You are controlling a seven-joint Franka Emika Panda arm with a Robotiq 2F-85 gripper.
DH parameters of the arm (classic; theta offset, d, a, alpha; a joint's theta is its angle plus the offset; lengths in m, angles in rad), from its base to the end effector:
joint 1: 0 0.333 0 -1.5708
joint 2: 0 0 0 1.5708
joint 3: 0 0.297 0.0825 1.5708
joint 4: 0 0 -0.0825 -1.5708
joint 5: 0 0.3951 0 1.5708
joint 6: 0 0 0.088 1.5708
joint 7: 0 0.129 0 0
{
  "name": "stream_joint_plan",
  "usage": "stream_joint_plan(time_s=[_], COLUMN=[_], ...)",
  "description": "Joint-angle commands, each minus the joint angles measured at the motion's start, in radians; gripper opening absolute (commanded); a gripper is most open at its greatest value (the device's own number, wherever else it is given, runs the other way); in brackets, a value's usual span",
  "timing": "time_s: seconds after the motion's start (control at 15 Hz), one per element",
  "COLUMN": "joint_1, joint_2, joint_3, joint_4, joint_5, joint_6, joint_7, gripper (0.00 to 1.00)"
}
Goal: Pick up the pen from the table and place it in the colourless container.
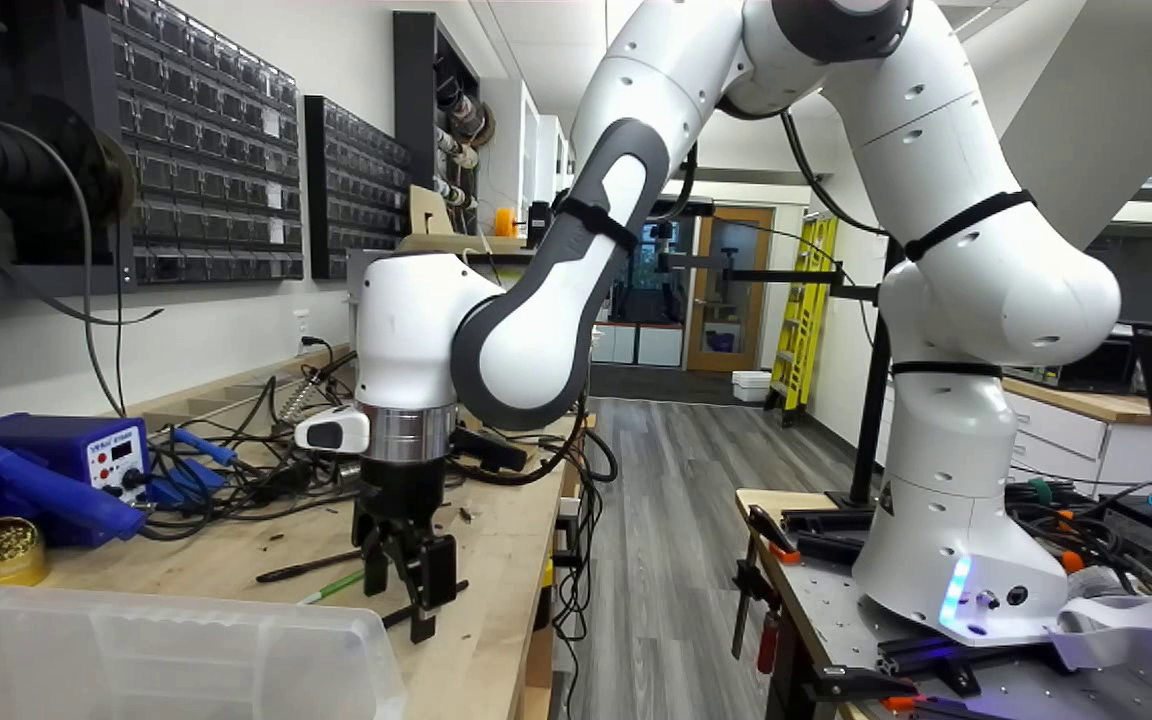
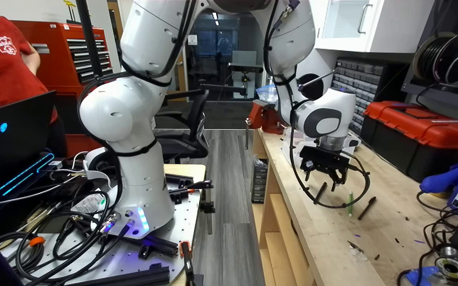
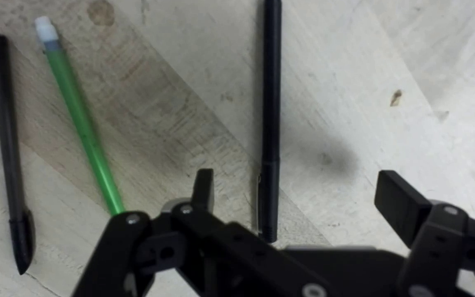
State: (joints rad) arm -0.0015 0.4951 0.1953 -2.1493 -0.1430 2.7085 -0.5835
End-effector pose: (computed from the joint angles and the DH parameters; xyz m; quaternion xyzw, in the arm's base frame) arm 0.5600 0.1194 0.1298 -0.9043 -0.4249 -0.0408 0.0055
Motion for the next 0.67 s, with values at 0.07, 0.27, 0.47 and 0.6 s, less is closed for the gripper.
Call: stream_joint_plan(time_s=[0.07, 0.27, 0.47, 0.6], joint_1=[-0.041, -0.047, -0.048, -0.047], joint_2=[0.008, 0.019, 0.019, 0.017], joint_3=[0.033, 0.038, 0.039, 0.039], joint_4=[-0.016, -0.012, -0.011, -0.005], joint_5=[0.015, 0.014, 0.015, 0.015], joint_6=[0.043, 0.051, 0.05, 0.043], joint_7=[-0.036, -0.038, -0.035, -0.033], gripper=[0.94, 0.67, 0.47, 0.34])
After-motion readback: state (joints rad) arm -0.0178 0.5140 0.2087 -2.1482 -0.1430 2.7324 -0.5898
